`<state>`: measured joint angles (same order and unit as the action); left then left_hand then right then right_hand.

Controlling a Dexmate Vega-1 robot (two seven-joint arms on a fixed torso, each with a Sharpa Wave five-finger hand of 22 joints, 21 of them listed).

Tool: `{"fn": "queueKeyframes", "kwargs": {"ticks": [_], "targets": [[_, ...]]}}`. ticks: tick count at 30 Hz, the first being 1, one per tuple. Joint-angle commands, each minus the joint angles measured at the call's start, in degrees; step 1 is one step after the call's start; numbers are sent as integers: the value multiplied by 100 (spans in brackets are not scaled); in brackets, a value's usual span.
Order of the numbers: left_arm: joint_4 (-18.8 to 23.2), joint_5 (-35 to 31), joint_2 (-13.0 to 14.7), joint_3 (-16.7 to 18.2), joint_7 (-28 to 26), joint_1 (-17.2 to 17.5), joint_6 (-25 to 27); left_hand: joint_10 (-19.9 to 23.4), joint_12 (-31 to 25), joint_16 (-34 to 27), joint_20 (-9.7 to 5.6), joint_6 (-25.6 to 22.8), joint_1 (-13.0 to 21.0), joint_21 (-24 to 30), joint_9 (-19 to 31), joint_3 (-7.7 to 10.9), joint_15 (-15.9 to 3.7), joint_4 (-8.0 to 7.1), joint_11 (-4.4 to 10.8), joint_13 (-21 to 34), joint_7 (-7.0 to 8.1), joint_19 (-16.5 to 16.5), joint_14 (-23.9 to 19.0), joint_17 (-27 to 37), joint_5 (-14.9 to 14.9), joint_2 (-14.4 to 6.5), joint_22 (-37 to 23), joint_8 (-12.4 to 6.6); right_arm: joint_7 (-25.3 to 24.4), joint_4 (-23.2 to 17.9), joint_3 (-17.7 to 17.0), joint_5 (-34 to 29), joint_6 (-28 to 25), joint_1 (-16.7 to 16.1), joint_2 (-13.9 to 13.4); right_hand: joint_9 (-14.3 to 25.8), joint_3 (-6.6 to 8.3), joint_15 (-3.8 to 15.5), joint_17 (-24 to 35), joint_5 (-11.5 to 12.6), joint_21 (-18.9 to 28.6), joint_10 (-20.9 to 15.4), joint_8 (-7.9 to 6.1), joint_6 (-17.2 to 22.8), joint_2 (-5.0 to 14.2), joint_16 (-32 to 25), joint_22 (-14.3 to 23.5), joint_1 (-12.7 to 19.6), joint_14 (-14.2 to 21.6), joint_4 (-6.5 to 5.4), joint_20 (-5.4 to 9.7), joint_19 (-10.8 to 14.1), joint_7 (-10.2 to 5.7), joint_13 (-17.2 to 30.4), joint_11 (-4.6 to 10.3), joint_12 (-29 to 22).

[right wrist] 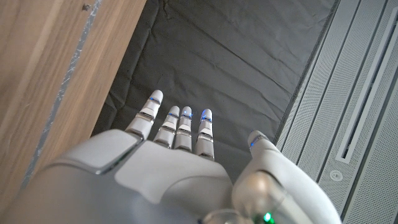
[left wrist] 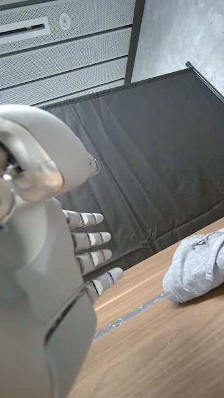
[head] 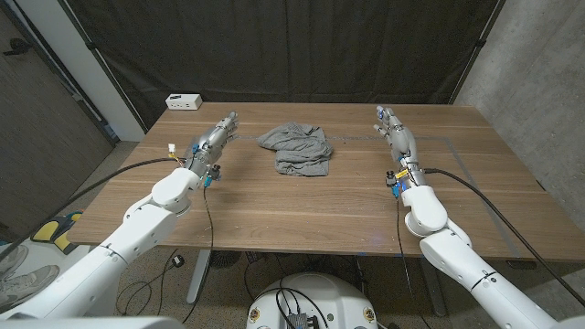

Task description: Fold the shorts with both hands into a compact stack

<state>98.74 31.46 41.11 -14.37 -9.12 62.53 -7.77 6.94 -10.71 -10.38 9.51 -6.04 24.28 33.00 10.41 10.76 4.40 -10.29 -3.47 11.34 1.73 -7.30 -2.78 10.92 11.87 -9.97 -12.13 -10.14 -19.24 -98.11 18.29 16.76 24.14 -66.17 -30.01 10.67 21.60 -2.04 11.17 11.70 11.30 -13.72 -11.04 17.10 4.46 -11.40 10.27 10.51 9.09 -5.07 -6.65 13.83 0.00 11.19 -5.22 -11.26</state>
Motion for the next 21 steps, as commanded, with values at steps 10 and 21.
{"fn": "queueKeyframes", "kwargs": {"ticks": [10, 21], "targets": [[-463, -1500, -139, -119, -854, 671, -1262, -27, -52, -40, 31, 81, -153, 7, -1, 41, 34, 45, -28, 11, 1, 54, 50, 9, 3, -22, -9, -7, -602, -723, 299, -353, -983, -532, 134, 3, 32, -48, 4, 57, 18, -4, -8, 28, 29, 15, 16, 26, -32, 39, 21, -9, -9, 15, -15, -26], [-697, -910, -218, -50, -1339, 1611, -280, -286, -32, -20, 167, 305, -313, -81, 2, 139, 212, 66, -131, 12, -120, -164, 273, 3, 29, -56, -7, 9, 54, 438, 773, -144, -614, 525, 519, 4, 54, -78, -5, 65, 23, 51, 23, -55, 52, 24, 18, 52, -58, 68, 20, -16, -3, 16, -6, -6]]}}
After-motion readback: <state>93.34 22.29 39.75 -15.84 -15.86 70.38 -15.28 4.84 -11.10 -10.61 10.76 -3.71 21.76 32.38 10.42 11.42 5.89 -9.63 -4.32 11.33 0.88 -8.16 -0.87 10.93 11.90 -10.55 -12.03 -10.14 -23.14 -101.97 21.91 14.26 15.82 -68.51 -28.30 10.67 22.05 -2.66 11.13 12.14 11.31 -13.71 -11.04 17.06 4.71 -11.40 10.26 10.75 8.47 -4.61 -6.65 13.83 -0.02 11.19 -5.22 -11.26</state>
